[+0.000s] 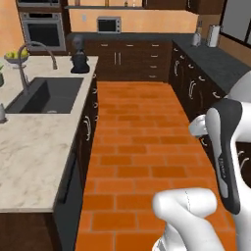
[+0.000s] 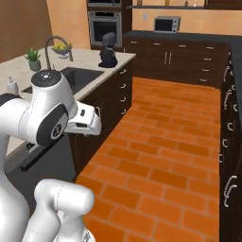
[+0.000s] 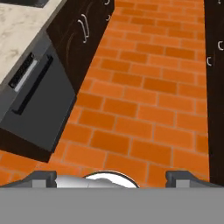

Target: Navigate to the toaster oven.

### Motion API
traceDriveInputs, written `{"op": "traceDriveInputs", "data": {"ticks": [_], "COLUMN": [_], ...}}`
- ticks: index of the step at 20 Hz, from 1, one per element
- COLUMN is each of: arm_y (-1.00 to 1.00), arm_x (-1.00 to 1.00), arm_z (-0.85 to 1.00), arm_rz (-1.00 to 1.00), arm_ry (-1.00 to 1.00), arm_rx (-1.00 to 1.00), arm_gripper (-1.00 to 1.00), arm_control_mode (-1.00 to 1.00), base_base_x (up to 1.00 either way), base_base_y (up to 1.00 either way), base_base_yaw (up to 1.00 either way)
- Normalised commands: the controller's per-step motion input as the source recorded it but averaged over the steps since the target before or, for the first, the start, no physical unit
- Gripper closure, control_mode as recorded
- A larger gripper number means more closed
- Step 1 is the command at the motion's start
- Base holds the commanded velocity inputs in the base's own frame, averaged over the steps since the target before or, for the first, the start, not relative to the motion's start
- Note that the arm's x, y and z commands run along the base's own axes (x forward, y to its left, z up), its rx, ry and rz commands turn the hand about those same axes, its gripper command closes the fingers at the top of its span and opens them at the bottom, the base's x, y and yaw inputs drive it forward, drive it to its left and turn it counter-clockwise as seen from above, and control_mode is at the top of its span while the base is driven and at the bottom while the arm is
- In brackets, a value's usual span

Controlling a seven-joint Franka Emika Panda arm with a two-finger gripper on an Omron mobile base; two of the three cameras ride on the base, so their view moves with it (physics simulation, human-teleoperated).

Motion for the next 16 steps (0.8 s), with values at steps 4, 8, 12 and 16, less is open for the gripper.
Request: {"op": "traceDriveInputs", "data": {"ticks": [4, 8, 12, 16], "arm_y": [0.0, 0.0, 0.0, 0.0], "arm_x": [0.0, 0.0, 0.0, 0.0], "arm_z": [0.0, 0.0, 0.0, 0.0], "arm_rz": [0.0, 0.0, 0.0, 0.0], "arm_ry": [0.0, 0.0, 0.0, 0.0], "arm_rx": [0.0, 0.0, 0.0, 0.0], "arm_gripper": [-1.0, -1.0, -1.0, -1.0], "arm_control_mode": [1.0, 1.0, 1.0, 1.0], "base_base_x": [1.0, 1.0, 1.0, 1.0], "base_base_y": [-0.98, -0.67, -0.19, 0.18], "base_base_yaw": [-0.01, 0.01, -0.11, -0.25]}}
